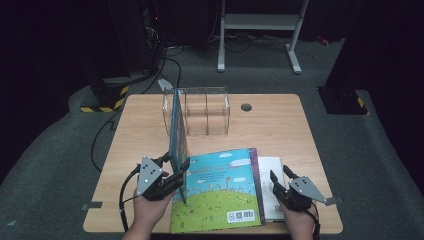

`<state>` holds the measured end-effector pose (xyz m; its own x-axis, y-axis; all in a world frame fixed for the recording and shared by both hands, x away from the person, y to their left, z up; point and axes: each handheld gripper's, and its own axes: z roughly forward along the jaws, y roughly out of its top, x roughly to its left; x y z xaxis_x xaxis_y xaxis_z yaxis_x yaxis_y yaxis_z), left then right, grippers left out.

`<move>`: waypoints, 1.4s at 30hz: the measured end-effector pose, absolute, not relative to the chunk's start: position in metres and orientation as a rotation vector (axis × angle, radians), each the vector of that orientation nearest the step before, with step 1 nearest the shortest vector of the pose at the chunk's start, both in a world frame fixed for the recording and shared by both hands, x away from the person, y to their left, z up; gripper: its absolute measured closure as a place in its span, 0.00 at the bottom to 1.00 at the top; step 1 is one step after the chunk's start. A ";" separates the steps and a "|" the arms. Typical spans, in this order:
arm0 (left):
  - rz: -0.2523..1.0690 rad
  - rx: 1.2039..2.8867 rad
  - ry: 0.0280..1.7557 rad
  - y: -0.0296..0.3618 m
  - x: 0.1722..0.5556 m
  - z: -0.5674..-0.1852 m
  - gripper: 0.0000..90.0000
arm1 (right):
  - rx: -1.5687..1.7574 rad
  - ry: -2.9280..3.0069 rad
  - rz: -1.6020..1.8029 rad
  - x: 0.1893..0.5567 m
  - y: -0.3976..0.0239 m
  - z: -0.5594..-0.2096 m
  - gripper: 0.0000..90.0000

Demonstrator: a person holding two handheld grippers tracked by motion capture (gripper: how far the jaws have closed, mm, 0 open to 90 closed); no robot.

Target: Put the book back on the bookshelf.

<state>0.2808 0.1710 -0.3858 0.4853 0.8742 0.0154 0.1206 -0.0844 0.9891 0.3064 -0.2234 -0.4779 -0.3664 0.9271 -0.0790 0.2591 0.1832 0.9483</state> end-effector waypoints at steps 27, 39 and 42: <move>0.899 1.538 0.941 0.220 0.283 -0.388 0.91 | 1.129 1.750 1.234 0.305 -0.224 -0.476 0.57; 0.891 1.450 1.004 0.247 0.282 -0.393 0.92 | 1.128 1.754 1.240 0.306 -0.224 -0.476 0.57; 0.880 1.432 1.023 0.254 0.281 -0.395 0.92 | 1.127 1.753 1.244 0.308 -0.224 -0.476 0.58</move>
